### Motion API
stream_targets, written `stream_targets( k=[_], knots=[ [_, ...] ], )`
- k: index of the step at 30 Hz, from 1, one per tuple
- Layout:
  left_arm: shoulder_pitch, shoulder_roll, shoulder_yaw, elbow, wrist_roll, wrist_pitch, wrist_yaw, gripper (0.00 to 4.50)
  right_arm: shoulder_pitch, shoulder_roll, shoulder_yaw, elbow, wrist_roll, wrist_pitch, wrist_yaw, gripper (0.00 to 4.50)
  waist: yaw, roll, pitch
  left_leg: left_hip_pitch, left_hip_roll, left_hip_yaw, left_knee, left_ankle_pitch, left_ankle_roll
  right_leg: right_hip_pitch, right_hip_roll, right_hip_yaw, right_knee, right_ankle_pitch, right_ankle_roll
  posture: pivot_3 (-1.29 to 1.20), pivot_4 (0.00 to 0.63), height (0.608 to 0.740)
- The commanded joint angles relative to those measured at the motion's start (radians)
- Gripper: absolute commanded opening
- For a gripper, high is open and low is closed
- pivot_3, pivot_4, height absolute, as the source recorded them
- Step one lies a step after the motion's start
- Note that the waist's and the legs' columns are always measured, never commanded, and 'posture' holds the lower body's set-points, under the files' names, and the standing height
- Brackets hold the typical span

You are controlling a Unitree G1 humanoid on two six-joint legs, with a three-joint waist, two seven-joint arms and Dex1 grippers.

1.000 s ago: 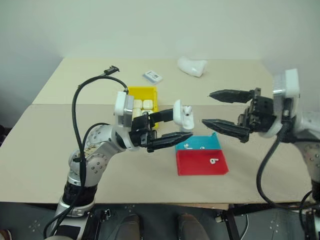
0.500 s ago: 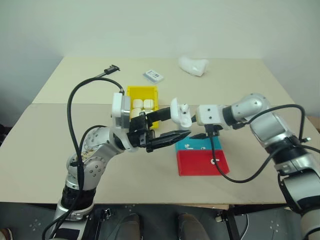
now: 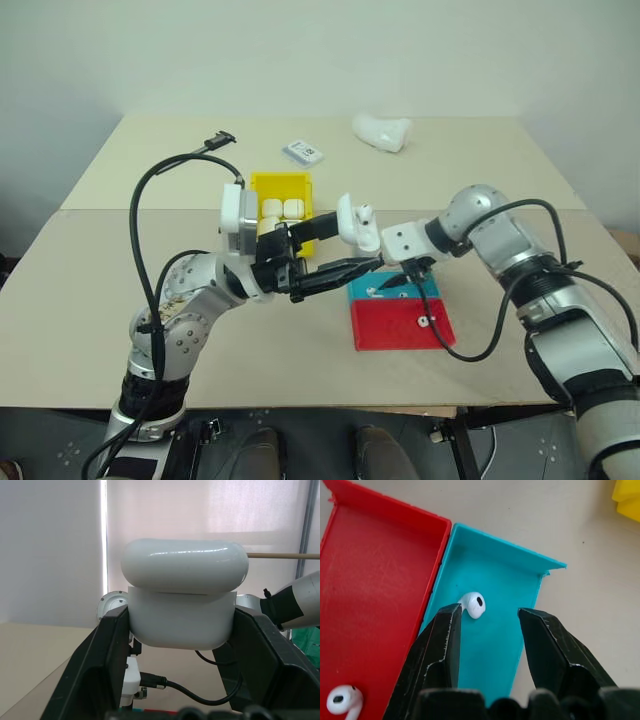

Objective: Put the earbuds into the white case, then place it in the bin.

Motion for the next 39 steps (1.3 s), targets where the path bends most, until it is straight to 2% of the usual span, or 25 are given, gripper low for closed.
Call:
stream_targets(
  k=[1, 14, 39],
  knots=[
    [0.001, -0.001, 0.005, -0.049, -0.008, -0.02, 0.007, 2.77, -0.021, 0.012, -0.006, -0.031, -0.041, 0.081, -0.019, 2.22, 0.002, 0.0, 0.0, 0.0, 0.0, 0.0, 0.0, 0.0, 0.0, 0.0, 0.0, 0.0, 0.0, 0.0, 0.0, 0.0, 0.15, 0.74],
    [-0.002, -0.004, 0.002, -0.041, 0.0, -0.022, 0.01, 2.77, 0.0, 0.047, -0.008, -0.05, -0.073, 0.173, -0.013, 2.22, 0.004, 0.0, 0.0, -0.001, 0.0, 0.001, 0.0, 0.0, 0.0, 0.0, 0.0, 0.0, 0.0, 0.0, 0.0, 0.0, 0.15, 0.74],
    [-0.001, 0.001, 0.004, -0.045, 0.004, -0.02, 0.007, 2.77, 0.048, 0.047, 0.01, -0.062, -0.14, 0.13, -0.067, 2.22, 0.003, 0.0, 0.0, -0.001, 0.0, 0.001, 0.0, 0.0, 0.0, 0.0, 0.0, 0.0, 0.0, 0.0, 0.0, 0.0, 0.15, 0.74]
  ],
)
